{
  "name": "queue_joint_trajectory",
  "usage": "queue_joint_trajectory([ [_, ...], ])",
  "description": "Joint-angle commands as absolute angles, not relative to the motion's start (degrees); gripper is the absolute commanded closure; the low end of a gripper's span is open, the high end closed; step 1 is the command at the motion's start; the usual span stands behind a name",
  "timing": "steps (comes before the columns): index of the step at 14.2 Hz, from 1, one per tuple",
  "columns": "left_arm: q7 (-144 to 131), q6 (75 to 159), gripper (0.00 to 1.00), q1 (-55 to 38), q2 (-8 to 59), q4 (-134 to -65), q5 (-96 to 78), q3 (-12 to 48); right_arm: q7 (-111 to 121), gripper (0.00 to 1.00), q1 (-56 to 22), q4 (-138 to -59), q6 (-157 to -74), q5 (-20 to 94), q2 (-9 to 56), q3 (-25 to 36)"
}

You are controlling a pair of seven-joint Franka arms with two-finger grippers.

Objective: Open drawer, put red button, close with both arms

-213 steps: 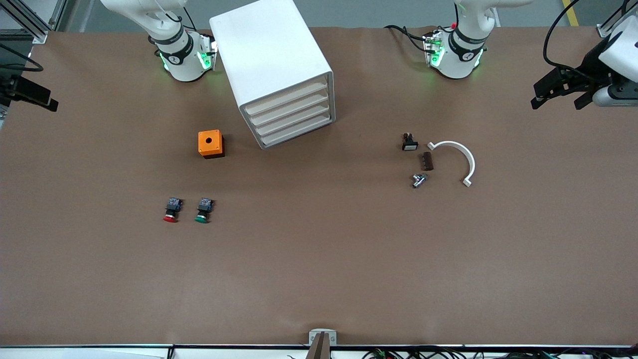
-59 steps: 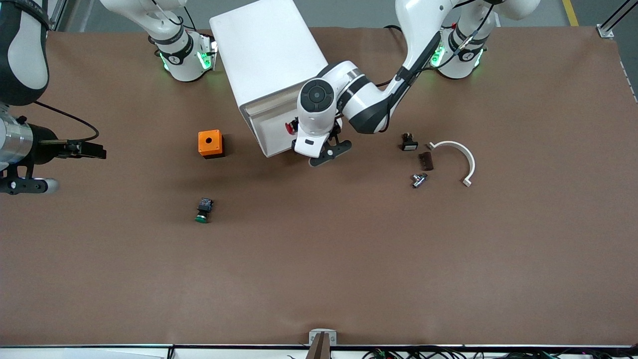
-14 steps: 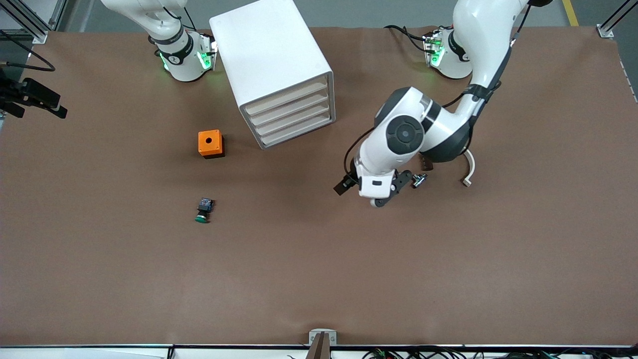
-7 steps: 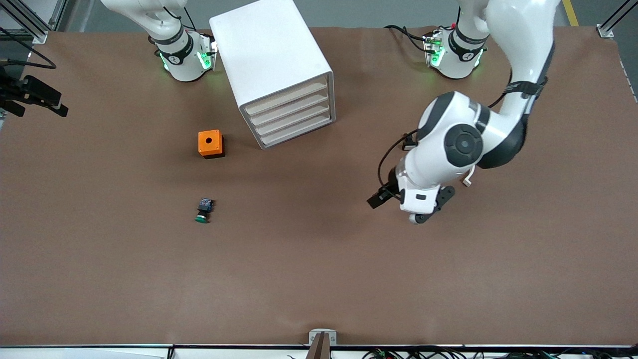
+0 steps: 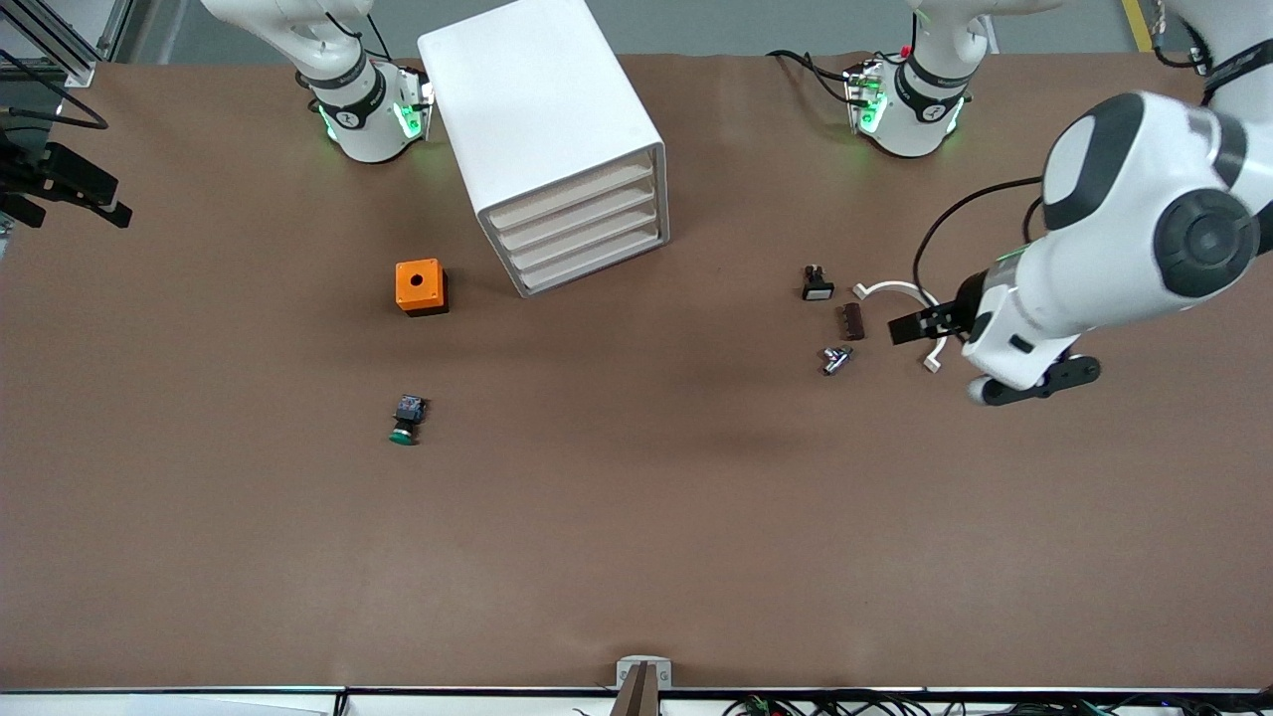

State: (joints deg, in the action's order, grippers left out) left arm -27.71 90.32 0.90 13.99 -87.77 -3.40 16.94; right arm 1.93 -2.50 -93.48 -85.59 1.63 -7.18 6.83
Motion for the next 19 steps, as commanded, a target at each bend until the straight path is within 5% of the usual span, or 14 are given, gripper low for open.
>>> queue_joint_trajectory([
  [1,-20.61,90.7,0.0,4.47,3.99,-97.79,-2.11,17.4,2.55,0.0,-2.64,-93.43,-84.99,1.58,-7.82,6.77],
  [8,-8.71,91.14,0.0,9.84,-2.11,-102.3,-2.28,16.79,1.67,0.0,-2.72,-93.43,-84.46,1.84,-7.91,6.15],
  [14,-6.5,91.23,0.0,0.37,-4.04,-103.88,-2.2,5.38,2.46,0.0,-2.55,-93.43,-84.55,1.67,-7.91,6.5],
  [19,-5.1,94.47,0.0,-0.18,-6.5,-106.44,-2.11,4.57,2.46,0.0,-2.64,-93.43,-84.38,1.58,-7.91,6.24],
])
